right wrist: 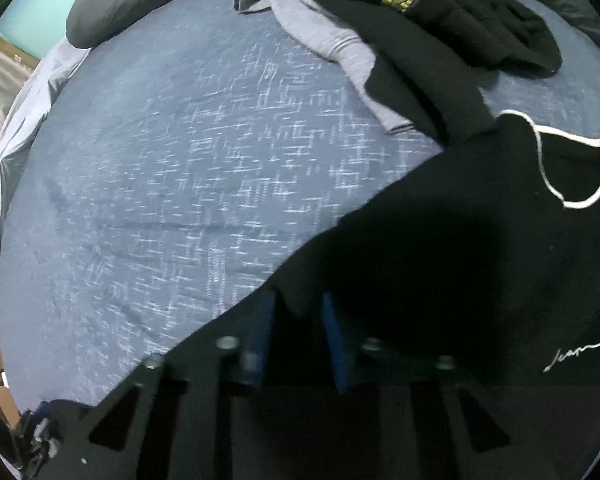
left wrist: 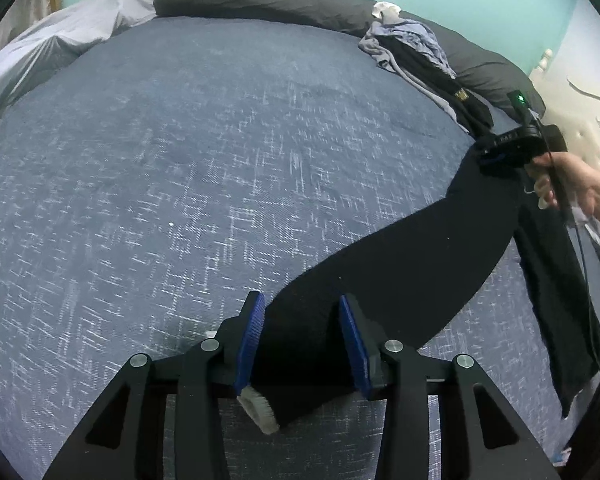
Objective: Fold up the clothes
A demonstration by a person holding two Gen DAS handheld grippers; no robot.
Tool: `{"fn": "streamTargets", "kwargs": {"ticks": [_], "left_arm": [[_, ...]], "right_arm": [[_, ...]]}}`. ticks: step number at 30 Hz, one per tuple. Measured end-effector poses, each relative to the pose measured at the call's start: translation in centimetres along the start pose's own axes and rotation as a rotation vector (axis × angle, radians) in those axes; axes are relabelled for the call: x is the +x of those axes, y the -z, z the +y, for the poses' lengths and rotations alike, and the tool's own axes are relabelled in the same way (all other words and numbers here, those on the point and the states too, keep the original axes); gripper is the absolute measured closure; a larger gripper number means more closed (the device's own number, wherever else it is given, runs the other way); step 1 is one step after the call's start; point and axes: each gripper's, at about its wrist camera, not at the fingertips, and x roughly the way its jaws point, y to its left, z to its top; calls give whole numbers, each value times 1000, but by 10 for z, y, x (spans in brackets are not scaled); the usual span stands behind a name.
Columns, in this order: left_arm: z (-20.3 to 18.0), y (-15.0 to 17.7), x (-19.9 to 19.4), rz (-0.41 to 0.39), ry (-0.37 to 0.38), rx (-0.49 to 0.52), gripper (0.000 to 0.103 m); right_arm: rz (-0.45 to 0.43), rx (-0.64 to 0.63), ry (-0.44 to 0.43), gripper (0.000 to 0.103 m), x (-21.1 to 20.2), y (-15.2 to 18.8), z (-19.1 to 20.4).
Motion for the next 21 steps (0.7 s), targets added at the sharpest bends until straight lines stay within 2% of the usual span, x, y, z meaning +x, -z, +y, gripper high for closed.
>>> {"fn": "streamTargets", "kwargs": {"ticks": [1,3,10,15,16,17,19,21], "left_arm": [[0,-1,-1,-3,-5,1,59],[1,-3,-2,-9,-12,2,56],[3,-8,-4,-13,4,7,50],[-2,-4,5,20,9,44,52],[-3,-2,6,22,11,49,66],[-3,-1,6,24,13,53,86],[-4,1,6,24,18,63,97],[-6,2,0,8,22,76,99]], "right_arm": [[-15,8,-18,98,-4,0,-4],[-62,16,-54,100,-14,-1,-9],[-182,-26,-110,101,-42,-5,-4],[-280,-31,-139,101,-66,-11,-3],[-288,-33,-140,101,-69,-12,-3],[-299,-34,-143,101,-71,-14,-3],[-321,-32,-151,101,-76,-16,-2],[-343,-31,-159,101,-80,-19,0]]}}
